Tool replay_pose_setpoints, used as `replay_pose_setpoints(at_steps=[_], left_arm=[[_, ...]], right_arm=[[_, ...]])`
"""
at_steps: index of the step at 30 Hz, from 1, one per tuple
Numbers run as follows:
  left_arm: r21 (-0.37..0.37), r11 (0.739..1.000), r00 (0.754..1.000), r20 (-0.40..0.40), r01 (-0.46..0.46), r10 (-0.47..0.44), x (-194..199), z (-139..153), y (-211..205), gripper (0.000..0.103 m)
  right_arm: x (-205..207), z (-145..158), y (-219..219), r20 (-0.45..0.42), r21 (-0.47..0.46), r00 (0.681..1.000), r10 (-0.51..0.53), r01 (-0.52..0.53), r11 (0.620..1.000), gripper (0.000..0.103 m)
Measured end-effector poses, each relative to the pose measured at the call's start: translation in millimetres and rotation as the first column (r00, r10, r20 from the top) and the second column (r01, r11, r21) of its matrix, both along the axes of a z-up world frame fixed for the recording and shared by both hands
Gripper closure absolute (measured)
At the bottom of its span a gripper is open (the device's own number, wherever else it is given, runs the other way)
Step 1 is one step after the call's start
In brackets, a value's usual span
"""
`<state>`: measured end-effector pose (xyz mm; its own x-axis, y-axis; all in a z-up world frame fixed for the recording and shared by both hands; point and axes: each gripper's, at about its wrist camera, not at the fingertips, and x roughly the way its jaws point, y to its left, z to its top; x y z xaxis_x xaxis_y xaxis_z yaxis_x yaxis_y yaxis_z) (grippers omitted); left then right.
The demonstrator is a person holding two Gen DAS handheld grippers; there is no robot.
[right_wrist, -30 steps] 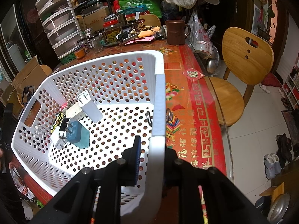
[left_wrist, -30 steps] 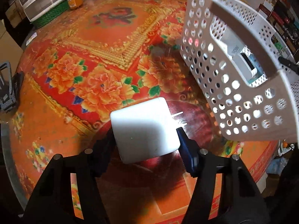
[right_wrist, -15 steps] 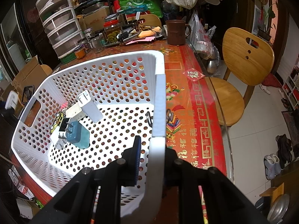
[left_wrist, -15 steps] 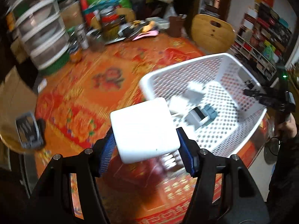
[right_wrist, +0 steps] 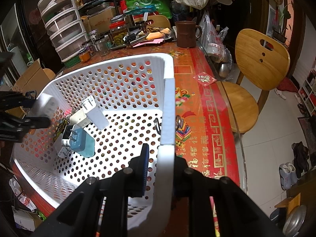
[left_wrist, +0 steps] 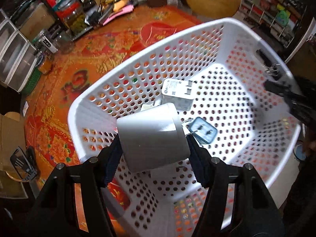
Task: Organize rigid objects
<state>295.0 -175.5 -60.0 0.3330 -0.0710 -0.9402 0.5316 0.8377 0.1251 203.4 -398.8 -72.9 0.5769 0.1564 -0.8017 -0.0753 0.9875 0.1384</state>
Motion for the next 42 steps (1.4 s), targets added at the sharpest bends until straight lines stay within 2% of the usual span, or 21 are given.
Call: replay_pose_setpoints(at_steps=[10, 18, 19, 21, 23, 27, 32, 34, 38, 40, 42], left_arm=[[0.044, 0.999, 0.998, -0.062, -0.008, 0.011, 23, -29, -3, 0.042], [0.062, 0.998, 0.998, -0.058, -0.005, 0.009, 19, -31, -5, 0.042], [0.064, 0.998, 0.999, -0.047, -0.005, 0.008, 18, -29, -6, 0.04], [0.056, 0.998, 0.999, -0.041, -0.007, 0.009, 18, -25, -5, 0.026], [0.059, 0.998, 1.0, -0.022, -0.004, 0.005, 16, -21, -5, 0.017], [0.045, 0.999, 1.0, -0.003, -0.007, 0.007, 11, -14, -1, 0.013], [0.0, 1.0, 0.998, 0.061, -0.008, 0.008, -2, 3, 9, 0.001], [-0.016, 1.0, 0.996, 0.091, -0.006, 0.007, -8, 9, 11, 0.001], [-0.026, 1.0, 0.991, 0.137, -0.006, 0.009, -21, 16, 13, 0.001], [-0.029, 1.0, 0.985, 0.174, -0.006, 0.011, -29, 20, 16, 0.001], [-0.055, 0.998, 0.976, 0.215, -0.017, 0.029, -38, 28, 21, 0.001]], right_arm=[[0, 0, 1, -0.001, -0.001, 1.0, 0.001, -0.001, 1.0, 0.085], [-1, 0, 1, -0.001, -0.003, 1.0, 0.002, -0.002, 1.0, 0.085], [0, 0, 1, -0.001, -0.001, 1.0, 0.001, -0.001, 1.0, 0.085], [0, 0, 1, -0.002, -0.003, 1.0, 0.002, -0.002, 1.0, 0.085], [0, 0, 1, -0.002, -0.004, 1.0, 0.002, -0.002, 1.0, 0.085], [0, 0, 1, -0.002, -0.004, 1.0, 0.002, -0.002, 1.0, 0.085], [-1, 0, 0, -0.008, -0.014, 1.0, -0.007, 0.007, 1.0, 0.085], [-1, 0, 0, -0.01, -0.016, 1.0, -0.01, 0.01, 1.0, 0.085], [-6, 4, 0, -0.003, -0.017, 1.0, -0.017, 0.016, 1.0, 0.076], [-10, 8, -2, 0.007, -0.019, 1.0, -0.024, 0.024, 1.0, 0.067], [-17, 16, -3, 0.03, -0.022, 0.999, -0.036, 0.036, 0.999, 0.053]])
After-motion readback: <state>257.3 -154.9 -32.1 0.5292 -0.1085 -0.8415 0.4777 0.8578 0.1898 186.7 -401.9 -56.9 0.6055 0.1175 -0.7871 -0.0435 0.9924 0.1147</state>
